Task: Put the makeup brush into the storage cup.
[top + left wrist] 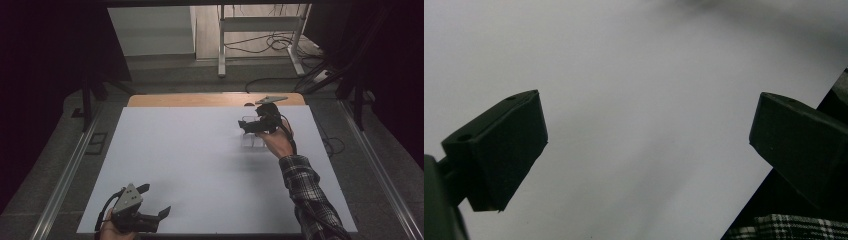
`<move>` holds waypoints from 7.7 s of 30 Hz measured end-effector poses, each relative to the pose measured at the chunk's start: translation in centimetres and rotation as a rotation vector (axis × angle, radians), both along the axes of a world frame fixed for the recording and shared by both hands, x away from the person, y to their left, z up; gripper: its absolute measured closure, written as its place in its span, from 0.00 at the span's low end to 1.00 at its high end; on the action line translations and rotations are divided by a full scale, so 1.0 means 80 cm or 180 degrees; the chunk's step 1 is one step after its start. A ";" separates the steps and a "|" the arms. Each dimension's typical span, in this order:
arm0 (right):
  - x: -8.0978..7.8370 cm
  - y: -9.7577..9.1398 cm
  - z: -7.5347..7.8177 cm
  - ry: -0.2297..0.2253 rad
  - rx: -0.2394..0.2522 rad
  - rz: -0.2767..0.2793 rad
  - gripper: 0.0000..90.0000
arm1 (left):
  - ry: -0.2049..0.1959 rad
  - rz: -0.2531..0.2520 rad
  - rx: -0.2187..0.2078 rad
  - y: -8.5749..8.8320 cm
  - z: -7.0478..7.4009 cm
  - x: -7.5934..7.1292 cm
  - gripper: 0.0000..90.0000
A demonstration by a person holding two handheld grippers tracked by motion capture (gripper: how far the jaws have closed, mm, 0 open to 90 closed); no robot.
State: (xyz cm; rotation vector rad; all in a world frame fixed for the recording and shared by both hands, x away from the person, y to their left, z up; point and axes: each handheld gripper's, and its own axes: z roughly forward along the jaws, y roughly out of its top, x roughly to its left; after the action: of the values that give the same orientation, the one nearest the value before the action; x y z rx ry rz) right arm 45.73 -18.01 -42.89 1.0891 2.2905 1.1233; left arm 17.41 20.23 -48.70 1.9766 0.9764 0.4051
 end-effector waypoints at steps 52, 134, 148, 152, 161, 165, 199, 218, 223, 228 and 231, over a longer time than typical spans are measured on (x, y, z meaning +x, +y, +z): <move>-0.047 0.001 0.027 0.0070 -0.0060 0.0342 0.03 | 0.0053 0.0010 -0.0160 0.006 0.001 0.002 0.02; -0.140 -0.008 0.012 0.0018 0.0101 0.0686 0.01 | 0.0079 0.0018 -0.0196 0.006 0.000 0.003 0.02; -0.153 -0.015 0.005 0.0052 0.0112 0.0700 0.00 | 0.0069 0.0009 -0.0188 0.007 0.000 0.003 0.02; -0.156 -0.017 0.001 0.0060 0.0104 0.0709 0.00 | 0.0058 0.0013 -0.0193 0.008 0.001 0.003 0.02; -0.163 -0.018 -0.003 0.0072 0.0114 0.0754 0.00 | 0.0019 0.0062 -0.0155 0.014 0.003 0.004 0.02; -0.166 -0.018 -0.003 0.0074 0.0119 0.0753 0.00 | 0.0009 0.0101 -0.0138 0.019 0.003 0.004 0.02; -0.199 -0.026 -0.019 0.0098 0.0084 0.0726 0.00 | 0.0036 0.0166 -0.0104 0.032 0.001 0.006 0.02; -0.213 -0.038 -0.018 0.0039 0.0065 0.0655 0.00 | 0.0057 0.0159 -0.0108 0.031 0.001 0.006 0.02; -0.218 -0.041 -0.017 0.0032 0.0075 0.0644 0.00 | 0.0061 0.0158 -0.0110 0.032 0.000 0.006 0.02; -0.222 -0.045 -0.017 0.0026 0.0074 0.0637 0.00 | 0.0065 0.0157 -0.0110 0.031 0.000 0.006 0.02; -0.224 -0.047 -0.018 0.0023 0.0074 0.0630 0.00 | 0.0068 0.0158 -0.0111 0.032 0.000 0.006 0.02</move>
State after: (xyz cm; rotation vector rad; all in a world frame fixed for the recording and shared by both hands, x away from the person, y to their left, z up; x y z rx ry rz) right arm 27.79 -21.74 -44.32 0.8906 2.4391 1.2235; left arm 17.92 22.75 -48.68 1.9321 1.0409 0.3928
